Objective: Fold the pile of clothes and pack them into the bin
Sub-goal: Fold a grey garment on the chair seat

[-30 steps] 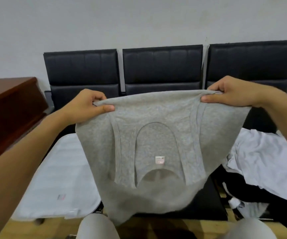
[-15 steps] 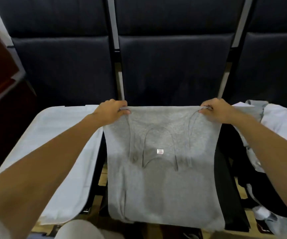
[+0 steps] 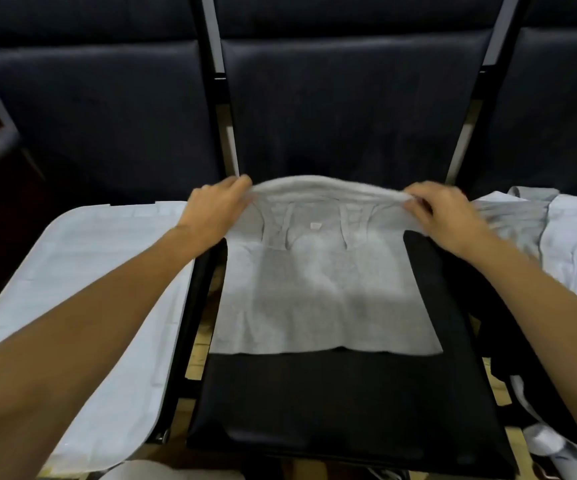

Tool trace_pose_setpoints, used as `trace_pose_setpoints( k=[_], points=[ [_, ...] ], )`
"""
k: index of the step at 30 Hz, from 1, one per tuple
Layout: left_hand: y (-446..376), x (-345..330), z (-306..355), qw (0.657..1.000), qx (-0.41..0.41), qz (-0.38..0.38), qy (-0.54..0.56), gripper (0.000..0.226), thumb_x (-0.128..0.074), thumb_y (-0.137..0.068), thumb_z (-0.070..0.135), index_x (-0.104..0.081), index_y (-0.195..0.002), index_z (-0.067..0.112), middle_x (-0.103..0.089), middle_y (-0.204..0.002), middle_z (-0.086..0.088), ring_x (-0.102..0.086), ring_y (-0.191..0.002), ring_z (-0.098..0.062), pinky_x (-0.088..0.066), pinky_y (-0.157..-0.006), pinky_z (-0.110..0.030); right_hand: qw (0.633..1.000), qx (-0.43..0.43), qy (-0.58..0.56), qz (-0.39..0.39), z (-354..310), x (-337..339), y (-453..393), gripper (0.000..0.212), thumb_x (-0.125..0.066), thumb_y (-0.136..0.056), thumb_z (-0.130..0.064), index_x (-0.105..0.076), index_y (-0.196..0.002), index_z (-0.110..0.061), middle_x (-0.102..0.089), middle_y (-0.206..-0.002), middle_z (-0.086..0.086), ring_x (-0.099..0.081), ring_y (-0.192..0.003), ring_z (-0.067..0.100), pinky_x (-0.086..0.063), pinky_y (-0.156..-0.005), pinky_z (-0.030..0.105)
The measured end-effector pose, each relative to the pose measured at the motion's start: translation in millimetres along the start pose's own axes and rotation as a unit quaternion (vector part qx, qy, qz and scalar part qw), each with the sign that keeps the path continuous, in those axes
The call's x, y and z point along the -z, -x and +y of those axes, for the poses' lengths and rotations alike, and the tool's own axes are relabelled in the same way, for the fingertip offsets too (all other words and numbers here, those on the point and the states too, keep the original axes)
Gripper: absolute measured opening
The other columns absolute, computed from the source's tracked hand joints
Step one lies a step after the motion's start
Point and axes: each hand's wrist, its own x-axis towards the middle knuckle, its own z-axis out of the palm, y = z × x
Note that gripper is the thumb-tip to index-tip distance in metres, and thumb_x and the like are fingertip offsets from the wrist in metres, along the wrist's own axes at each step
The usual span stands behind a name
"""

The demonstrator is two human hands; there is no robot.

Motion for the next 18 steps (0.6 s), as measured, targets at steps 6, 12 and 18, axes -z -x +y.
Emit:
trace_pose_setpoints(
  k=[6, 12, 18],
  points=[
    [105.2, -31.8, 10.1, 0.985, -0.154, -0.072, -0.030, 0.029, -0.068, -0.088, 0.023, -0.045, -0.105, 0.017, -0.061, -0.090, -0.008, -0.059, -0.052, -0.027, -0.046, -0.039, -0.033, 0.986, 0.061, 0.107, -0.112, -0.5, -38.9, 94.6, 0.024, -0.069, -0.085, -0.005, -0.072, -0.105, -0.018, -0.066, -0.099, 0.001, -0.062, -0.092, 0.026, -0.053, -0.076, 0.043],
    [173.9, -53.4, 15.9, 0.954, -0.095, -0.285, 0.004, 0.060, -0.021, -0.093, 0.072, -0.060, -0.108, 0.029, -0.056, -0.111, 0.009, -0.056, -0.103, -0.011, -0.046, -0.085, -0.031, 0.968, -0.125, 0.057, -0.208, 13.9, -73.9, 149.7, 0.037, -0.056, -0.086, -0.003, -0.072, -0.100, -0.034, -0.056, -0.113, -0.011, -0.060, -0.110, 0.015, -0.051, -0.089, 0.033],
    [104.7, -66.8, 50.9, 0.954, -0.041, -0.292, 0.060, 0.042, -0.028, -0.102, 0.046, -0.062, -0.107, 0.022, -0.057, -0.107, 0.006, -0.057, -0.101, -0.014, -0.042, -0.093, -0.035, 0.928, -0.358, -0.005, -0.099, 13.6, -93.5, 140.0, 0.037, -0.067, -0.087, -0.040, -0.060, -0.110, -0.012, -0.061, -0.101, 0.013, -0.062, -0.091, 0.034, -0.053, -0.076, 0.040]
  ],
)
